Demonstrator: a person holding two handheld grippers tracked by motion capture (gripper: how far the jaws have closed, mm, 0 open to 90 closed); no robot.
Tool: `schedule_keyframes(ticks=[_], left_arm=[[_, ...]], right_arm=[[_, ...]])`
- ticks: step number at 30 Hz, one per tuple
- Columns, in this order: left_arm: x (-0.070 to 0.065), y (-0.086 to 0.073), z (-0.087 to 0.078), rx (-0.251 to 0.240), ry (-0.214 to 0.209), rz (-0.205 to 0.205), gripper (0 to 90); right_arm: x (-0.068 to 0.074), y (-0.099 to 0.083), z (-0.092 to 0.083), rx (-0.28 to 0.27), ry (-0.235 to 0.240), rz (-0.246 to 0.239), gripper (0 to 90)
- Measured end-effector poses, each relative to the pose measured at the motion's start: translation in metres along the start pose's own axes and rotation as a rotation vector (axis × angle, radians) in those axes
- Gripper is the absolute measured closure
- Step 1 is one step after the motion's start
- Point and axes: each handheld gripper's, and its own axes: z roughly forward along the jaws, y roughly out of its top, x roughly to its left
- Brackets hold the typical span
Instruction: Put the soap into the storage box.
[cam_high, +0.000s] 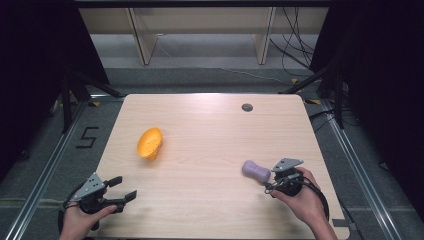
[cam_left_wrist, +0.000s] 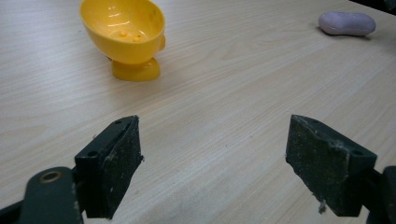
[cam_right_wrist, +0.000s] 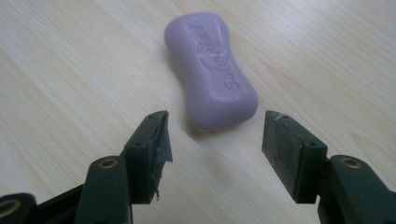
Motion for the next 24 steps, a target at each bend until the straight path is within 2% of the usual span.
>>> schedule_keyframes(ticks=[2, 4, 6, 7, 8, 9, 10, 11, 12, 14, 16, 17, 19, 20, 22, 23, 24], left_arm=[[0.000, -0.001, 0.000, -0.007, -0.006, -0.023, 17.4], [0.001, 0.000, 0.000, -0.005, -0.009, -0.003, 17.4], [0.001, -0.001, 0.000, -0.009, -0.015, -0.016, 17.4], [0.001, -0.001, 0.000, -0.009, -0.015, -0.012, 17.4], [0.001, -0.001, 0.000, -0.004, -0.017, -0.002, 17.4], [0.000, -0.001, 0.000, -0.003, -0.017, -0.012, 17.3], [0.000, -0.001, 0.000, -0.001, -0.013, -0.017, 17.3], [0.000, 0.000, 0.000, -0.001, -0.017, 0.000, 17.3], [0.000, 0.000, 0.000, 0.003, -0.014, 0.004, 17.2], [0.000, 0.000, 0.000, 0.005, -0.009, -0.003, 17.2], [0.001, 0.000, 0.000, 0.001, -0.013, 0.003, 17.2], [0.001, -0.001, 0.000, -0.005, -0.015, -0.009, 17.2], [0.001, -0.002, 0.000, -0.003, -0.011, -0.025, 17.3], [0.001, -0.002, 0.000, -0.003, -0.009, -0.027, 17.2], [0.001, -0.002, 0.000, -0.002, -0.010, -0.022, 17.3], [0.001, -0.002, -0.001, -0.002, -0.011, -0.020, 17.3], [0.001, -0.002, 0.000, -0.005, -0.009, -0.035, 17.3]], right_arm=[[-0.004, 0.002, 0.001, 0.005, -0.007, -0.015, 41.4], [-0.005, 0.004, 0.000, 0.014, -0.002, -0.022, 41.4], [-0.014, 0.014, -0.003, 0.019, 0.003, -0.065, 43.5], [-0.014, 0.014, -0.003, 0.019, 0.003, -0.065, 43.5], [-0.017, 0.019, -0.004, 0.043, 0.020, -0.076, 43.3], [-0.021, 0.031, -0.002, 0.145, 0.055, -0.138, 43.1], [-0.021, 0.031, -0.002, 0.145, 0.055, -0.138, 43.1], [-0.022, 0.035, -0.001, 0.175, 0.058, -0.148, 43.4], [-0.025, 0.042, 0.002, 0.200, 0.064, -0.185, 43.4], [-0.030, 0.054, 0.008, 0.274, 0.117, -0.192, 39.1], [-0.034, 0.065, 0.015, 0.316, 0.134, -0.205, 39.8], [-0.035, 0.071, 0.018, 0.349, 0.136, -0.210, 38.0], [-0.038, 0.082, 0.027, 0.403, 0.156, -0.258, 37.0], [-0.036, 0.087, 0.034, 0.427, 0.166, -0.264, 35.7], [-0.035, 0.090, 0.039, 0.433, 0.176, -0.281, 35.1], [-0.031, 0.094, 0.048, 0.442, 0.201, -0.302, 34.0], [-0.031, 0.094, 0.048, 0.442, 0.201, -0.302, 34.0]])
